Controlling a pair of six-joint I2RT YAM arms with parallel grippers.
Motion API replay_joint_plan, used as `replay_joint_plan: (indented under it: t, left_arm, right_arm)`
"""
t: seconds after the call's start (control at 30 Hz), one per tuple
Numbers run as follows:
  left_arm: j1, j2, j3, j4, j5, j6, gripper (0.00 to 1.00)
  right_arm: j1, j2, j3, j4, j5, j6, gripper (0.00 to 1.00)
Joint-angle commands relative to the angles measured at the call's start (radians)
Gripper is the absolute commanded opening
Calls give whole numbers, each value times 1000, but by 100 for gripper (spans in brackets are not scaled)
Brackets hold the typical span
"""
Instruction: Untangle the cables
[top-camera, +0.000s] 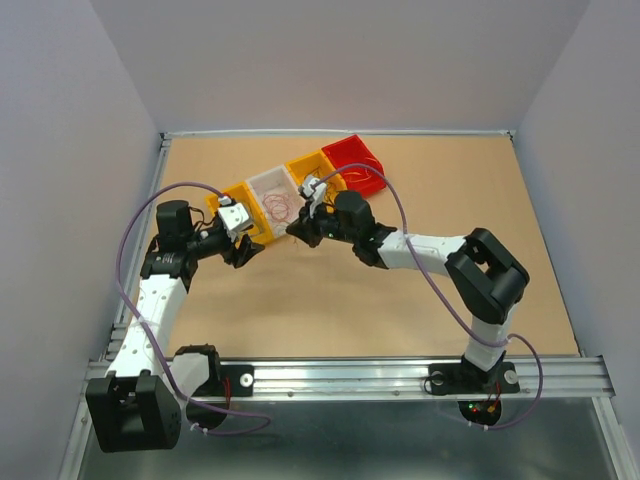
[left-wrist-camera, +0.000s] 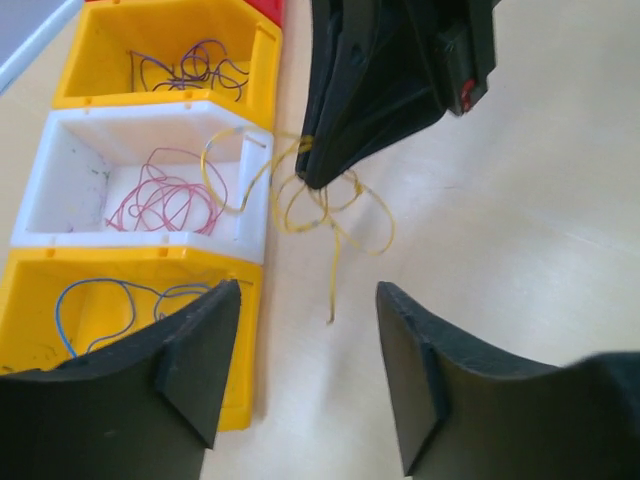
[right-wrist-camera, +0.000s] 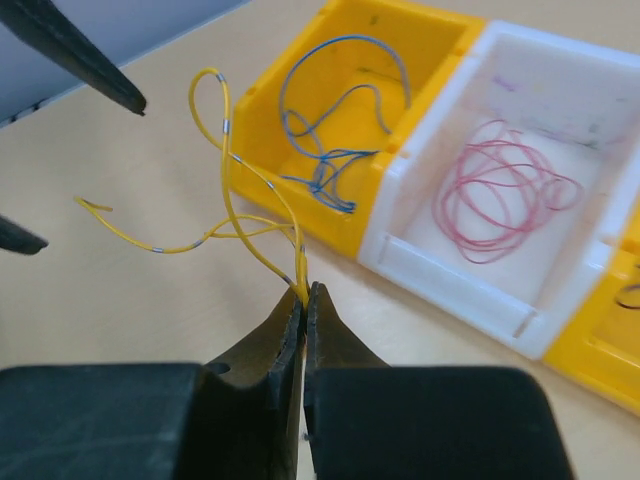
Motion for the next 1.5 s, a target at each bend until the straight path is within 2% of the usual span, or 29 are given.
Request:
replay_joint_plan:
  t: [0.0,0.1,0.17,0.27,0.4,0.6,0.8,0.83,0.93,0.97,1.0,1.1,1.17,1.27,1.3,1.37,1.4,1.47]
  left_arm:
    - [-2,-35,3,73,-53,-54,75]
    - [1,-70,-28,151,-126,-118,87]
    - [4,-82,-40,165,-143,-123,89]
    - [4,-95,-51,176,-148,-121,89]
    - [6,-89,-48,174,-154,-123,89]
    - [6,-95,-51,174,-153,-117,89]
    - [6,-102,-53,171,-153,-114,89]
    - [6,-101,-53,173,-153,-114,89]
    - [6,-102,-54,171,-153,-111,89]
    - [6,-101,-54,171,-153,-108,89]
    - [6,-96,-51,171,-153,-111,89]
    - [6,-90,-50,173,-153,-111,89]
    - [6,-87,-50,171,-153,-109,89]
    - [6,-86,-50,170,-159,-109,89]
    - [6,-87,-50,171,-162,-108,89]
    - [6,-90,-51,171,-165,-105,89]
    - [6,-95,-54,171,-172,-102,89]
    - [6,-102,-56,176,-186,-100,89]
  right_arm:
    - [-53,-118,-47,91,256,77,0]
    - [-153,-133,-51,39,298,146,1]
    - [-210,-135,-50,25,286,192,0]
    - [-283,-120,-15,-12,348,195,1]
    - [-355,-38,105,-92,394,193,0]
    - [-379,119,342,-202,500,160,1]
    - [-379,265,473,-244,612,112,1]
    - [-377,316,526,-266,621,107,1]
    - [-377,350,539,-314,579,84,2]
    - [-379,348,532,-314,579,80,9]
    - [-379,342,526,-313,548,77,26]
    - [-379,298,512,-313,523,69,36]
    - [-379,264,504,-313,517,63,39]
    - [-379,181,480,-313,499,48,54]
    - [-377,133,455,-311,494,49,62]
    - [-377,82,417,-308,487,51,70]
    - [-377,24,368,-307,485,57,80]
    - [-377,-38,293,-281,482,67,88]
